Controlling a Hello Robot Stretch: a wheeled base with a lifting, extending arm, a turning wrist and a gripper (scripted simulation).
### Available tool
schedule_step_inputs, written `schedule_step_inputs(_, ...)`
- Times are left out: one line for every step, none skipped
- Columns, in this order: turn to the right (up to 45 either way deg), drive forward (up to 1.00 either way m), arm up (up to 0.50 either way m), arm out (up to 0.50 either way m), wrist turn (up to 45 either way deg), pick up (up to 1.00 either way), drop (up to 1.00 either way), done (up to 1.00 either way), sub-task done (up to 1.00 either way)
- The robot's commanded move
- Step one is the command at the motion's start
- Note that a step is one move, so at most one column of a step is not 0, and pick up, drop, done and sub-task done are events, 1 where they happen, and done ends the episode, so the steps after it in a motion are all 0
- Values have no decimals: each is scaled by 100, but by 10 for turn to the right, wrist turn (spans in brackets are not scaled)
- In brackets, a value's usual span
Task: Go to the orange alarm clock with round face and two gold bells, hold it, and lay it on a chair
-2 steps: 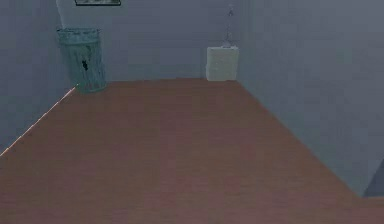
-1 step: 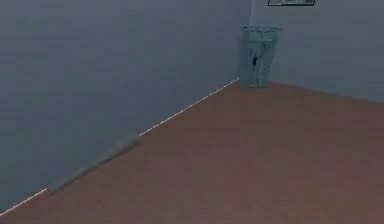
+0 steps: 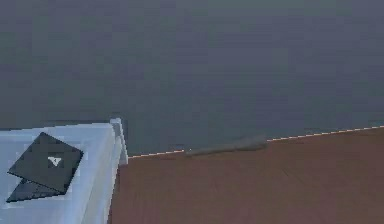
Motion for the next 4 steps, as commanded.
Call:
schedule_step_inputs(0,100,0,0,0,0,0,0,0)
schedule_step_inputs(-30,0,0,0,0,0,0,0,0)
schedule_step_inputs(0,10,0,0,0,0,0,0,0)
schedule_step_inputs(450,0,0,0,0,0,0,0,0)
